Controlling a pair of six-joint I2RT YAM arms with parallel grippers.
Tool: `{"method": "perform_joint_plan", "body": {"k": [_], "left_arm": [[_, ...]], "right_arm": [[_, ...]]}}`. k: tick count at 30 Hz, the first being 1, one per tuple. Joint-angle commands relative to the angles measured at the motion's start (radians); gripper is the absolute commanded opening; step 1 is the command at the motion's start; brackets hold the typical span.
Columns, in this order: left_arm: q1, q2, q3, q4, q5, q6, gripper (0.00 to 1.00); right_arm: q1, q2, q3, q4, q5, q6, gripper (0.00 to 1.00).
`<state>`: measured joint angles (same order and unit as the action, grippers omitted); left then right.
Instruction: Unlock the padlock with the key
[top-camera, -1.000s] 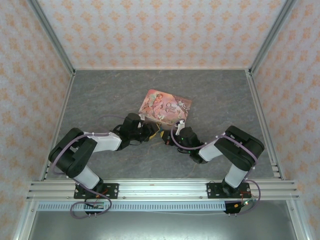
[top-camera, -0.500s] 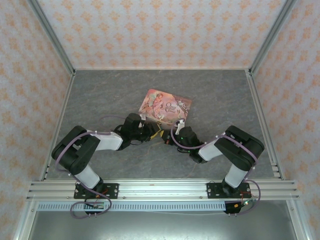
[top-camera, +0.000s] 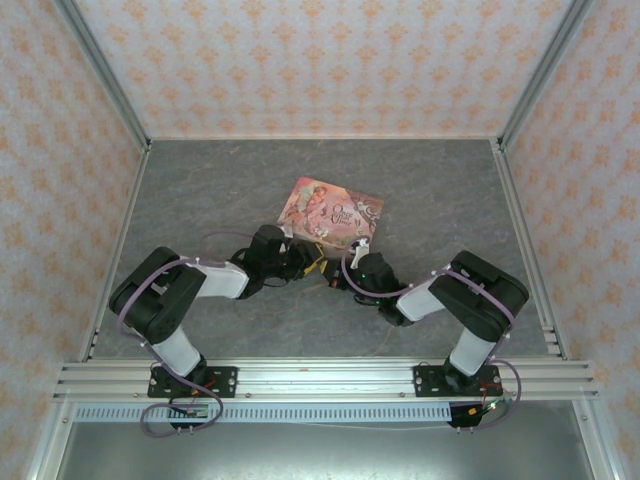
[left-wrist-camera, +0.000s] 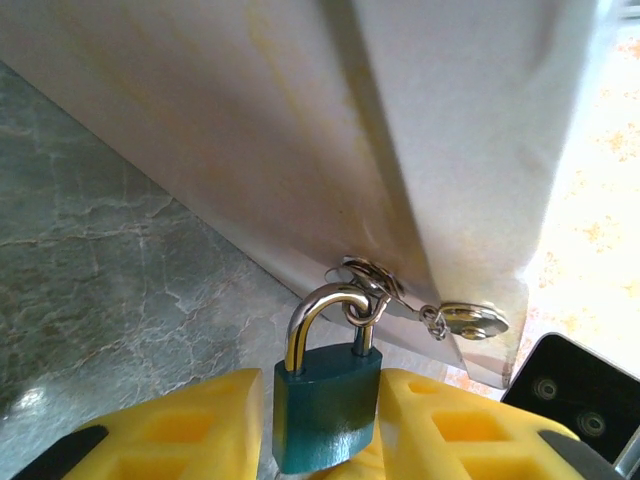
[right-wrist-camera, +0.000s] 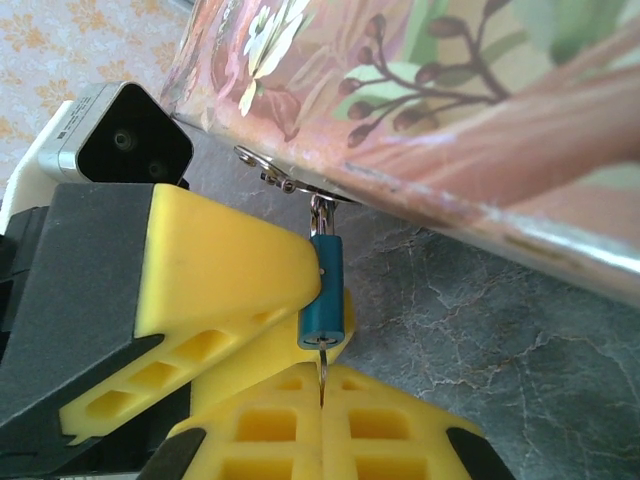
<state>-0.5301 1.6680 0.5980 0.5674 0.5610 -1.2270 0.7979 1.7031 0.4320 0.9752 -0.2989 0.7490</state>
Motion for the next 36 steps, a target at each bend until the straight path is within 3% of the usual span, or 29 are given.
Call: {"method": "perform_joint_plan", "body": {"k": [1,12,16,18,27,36], "left_arm": [[-0.008,0.021,0.019,0.015,-0.024,-0.016,0.33],[-0.012,0.010,0.024,-0.026,-0.037,-0.001,0.16],[-0.013,-0.003,0.027,-0.046,-0.039,0.002,0.04],[-0.013,-0.012,0.029,-0.059,-0.039,0.003,0.00],[-0.018,-0.033,0.046,-0.100,-0.037,0.006,0.00],[-0.026,-0.058,0.065,-0.176,-0.047,-0.012,0.00]], "right_arm": [[0.009,0.014,0.024,0.001,-0.019,0.020,0.00],[0.009,0.008,0.016,0.015,-0.011,0.032,0.00],[0.003,-0.004,0.011,-0.007,-0.019,0.013,0.05],[-0.001,-0.020,0.003,-0.030,-0.006,0.003,0.13],[-0.012,-0.139,-0.039,-0.165,0.050,-0.091,0.32],[-0.005,-0.414,0.006,-0.577,0.115,-0.453,0.45]]}}
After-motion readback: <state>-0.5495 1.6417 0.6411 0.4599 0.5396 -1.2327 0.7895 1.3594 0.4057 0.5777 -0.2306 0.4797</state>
